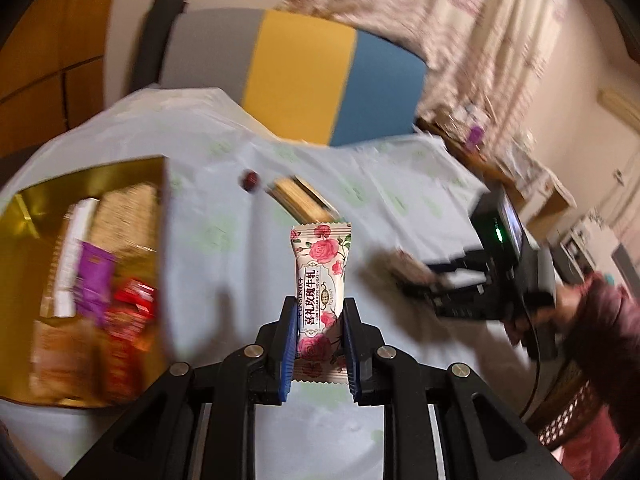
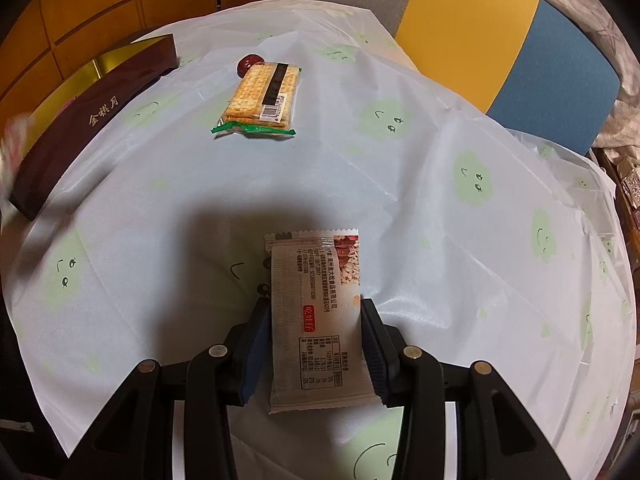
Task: Organize snacks
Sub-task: 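Carry the pink rose-print bar into the gold tray and open the left tool, then withdraw the open left tool from the gold tray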
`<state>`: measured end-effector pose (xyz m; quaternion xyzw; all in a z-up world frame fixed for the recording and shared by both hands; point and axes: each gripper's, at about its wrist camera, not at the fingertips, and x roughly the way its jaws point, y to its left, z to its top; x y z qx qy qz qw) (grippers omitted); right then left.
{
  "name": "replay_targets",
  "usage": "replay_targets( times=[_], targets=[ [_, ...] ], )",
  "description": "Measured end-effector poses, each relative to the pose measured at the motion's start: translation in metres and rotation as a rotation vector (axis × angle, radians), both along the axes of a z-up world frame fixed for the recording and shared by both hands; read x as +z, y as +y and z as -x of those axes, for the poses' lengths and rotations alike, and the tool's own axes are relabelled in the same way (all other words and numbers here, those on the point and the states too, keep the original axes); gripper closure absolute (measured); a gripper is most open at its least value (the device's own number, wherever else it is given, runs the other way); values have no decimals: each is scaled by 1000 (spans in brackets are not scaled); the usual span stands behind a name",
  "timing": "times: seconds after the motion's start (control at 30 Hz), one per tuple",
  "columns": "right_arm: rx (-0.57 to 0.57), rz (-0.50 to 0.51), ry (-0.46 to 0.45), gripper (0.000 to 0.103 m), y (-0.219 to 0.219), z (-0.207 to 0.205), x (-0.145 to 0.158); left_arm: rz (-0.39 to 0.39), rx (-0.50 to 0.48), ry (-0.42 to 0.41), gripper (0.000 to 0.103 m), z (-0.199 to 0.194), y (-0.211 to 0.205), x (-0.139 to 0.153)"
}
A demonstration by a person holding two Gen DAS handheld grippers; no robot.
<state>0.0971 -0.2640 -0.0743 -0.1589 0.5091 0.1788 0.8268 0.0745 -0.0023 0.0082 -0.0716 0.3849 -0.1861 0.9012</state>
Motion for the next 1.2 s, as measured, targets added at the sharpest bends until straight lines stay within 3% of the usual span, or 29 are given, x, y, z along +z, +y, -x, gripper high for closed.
replay_targets(
  times=[0.2,0.57,0.97,1.03,1.2],
  targets=[
    [-4,5,-5,59,1,0,0,-18,152,4,82,-17,54,10],
    [-9,6,-9,59,1,0,0,-59,396,119,81,-58,156,-8],
    [-10,5,-9,59,1,1,0,-110,449,217,75,-87,179,-53],
    [-10,4,-9,59,0,1,-1,-107,452,216,66,-84,179,-54],
    [-12,5,-10,59,1,1,0,-120,455,186,64,-72,173,-48]
  ],
)
